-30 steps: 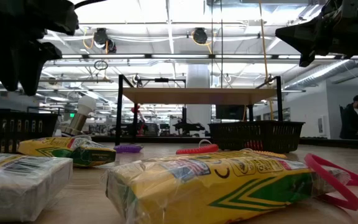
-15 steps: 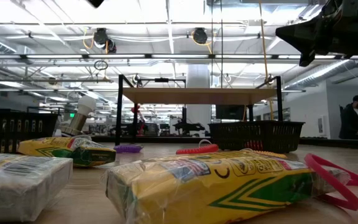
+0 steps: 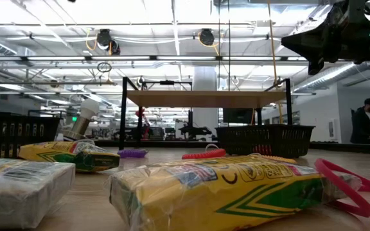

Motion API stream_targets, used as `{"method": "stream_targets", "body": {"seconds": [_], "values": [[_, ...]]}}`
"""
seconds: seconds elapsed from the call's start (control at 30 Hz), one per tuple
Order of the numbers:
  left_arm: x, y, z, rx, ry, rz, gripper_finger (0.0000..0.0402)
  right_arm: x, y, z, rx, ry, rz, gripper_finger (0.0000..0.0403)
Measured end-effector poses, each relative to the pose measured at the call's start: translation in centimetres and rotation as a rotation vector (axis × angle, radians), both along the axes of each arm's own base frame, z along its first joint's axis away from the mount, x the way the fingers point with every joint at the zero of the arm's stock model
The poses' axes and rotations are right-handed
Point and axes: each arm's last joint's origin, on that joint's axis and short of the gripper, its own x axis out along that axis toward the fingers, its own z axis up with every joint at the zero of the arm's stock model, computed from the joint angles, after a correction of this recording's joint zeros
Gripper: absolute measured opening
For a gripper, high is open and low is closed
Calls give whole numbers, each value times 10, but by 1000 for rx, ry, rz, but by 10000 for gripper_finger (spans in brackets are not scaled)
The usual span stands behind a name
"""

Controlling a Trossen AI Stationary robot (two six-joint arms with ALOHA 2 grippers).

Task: Pick & Place Office Desk Supplies
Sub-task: Put the orange spring keychain into the right black bin

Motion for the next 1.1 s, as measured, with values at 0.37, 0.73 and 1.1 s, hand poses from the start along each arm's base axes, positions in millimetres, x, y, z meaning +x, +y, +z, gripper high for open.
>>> {"method": "stream_targets", "body": {"seconds": [0.37, 0.73, 1.1], "values": [[-10, -1, -84, -29, -63, 1, 4, 0, -1, 2, -11, -13, -49, 4], [-27, 1, -143, -87, -84, 138, 3, 1, -1, 1, -26, -5, -53, 4], [-50, -2, -146, -45, -158, 130, 2, 1, -1, 0, -13, 3, -49, 4]]}}
